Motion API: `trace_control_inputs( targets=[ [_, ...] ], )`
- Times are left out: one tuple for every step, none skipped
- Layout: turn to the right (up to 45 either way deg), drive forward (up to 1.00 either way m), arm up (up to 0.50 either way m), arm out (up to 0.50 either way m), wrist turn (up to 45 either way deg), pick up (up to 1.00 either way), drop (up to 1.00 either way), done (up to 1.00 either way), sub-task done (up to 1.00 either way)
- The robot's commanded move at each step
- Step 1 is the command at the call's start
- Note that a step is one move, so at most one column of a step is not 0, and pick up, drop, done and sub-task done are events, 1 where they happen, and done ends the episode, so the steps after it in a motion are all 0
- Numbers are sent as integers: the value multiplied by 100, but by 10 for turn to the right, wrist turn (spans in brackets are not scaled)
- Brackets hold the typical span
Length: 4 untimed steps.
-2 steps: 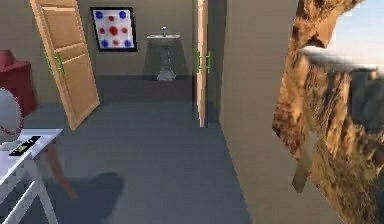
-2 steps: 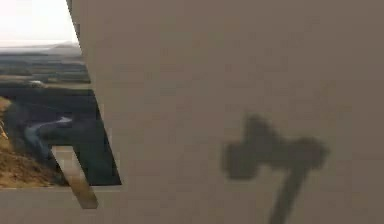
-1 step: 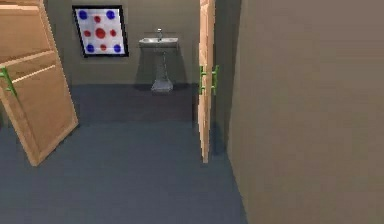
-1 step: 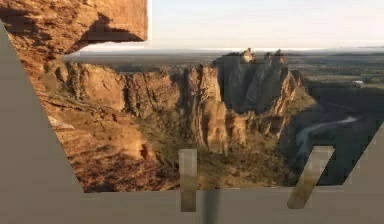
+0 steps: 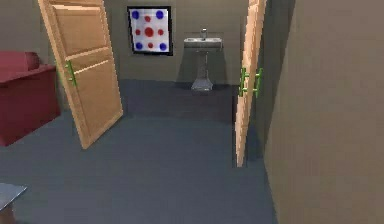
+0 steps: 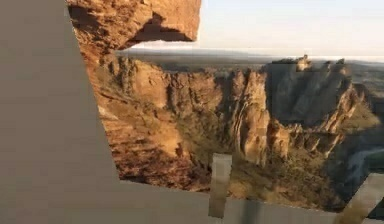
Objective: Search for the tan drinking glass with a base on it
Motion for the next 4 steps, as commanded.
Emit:
trace_control_inputs(
  targets=[
    [-30, 0, 0, 0, 0, 0, 0, 0, 0],
    [0, 100, 0, 0, 0, 0, 0, 0, 0],
    [0, 40, 0, 0, 0, 0, 0, 0, 0],
    [90, 0, 0, 0, 0, 0, 0, 0, 0]
  ],
)
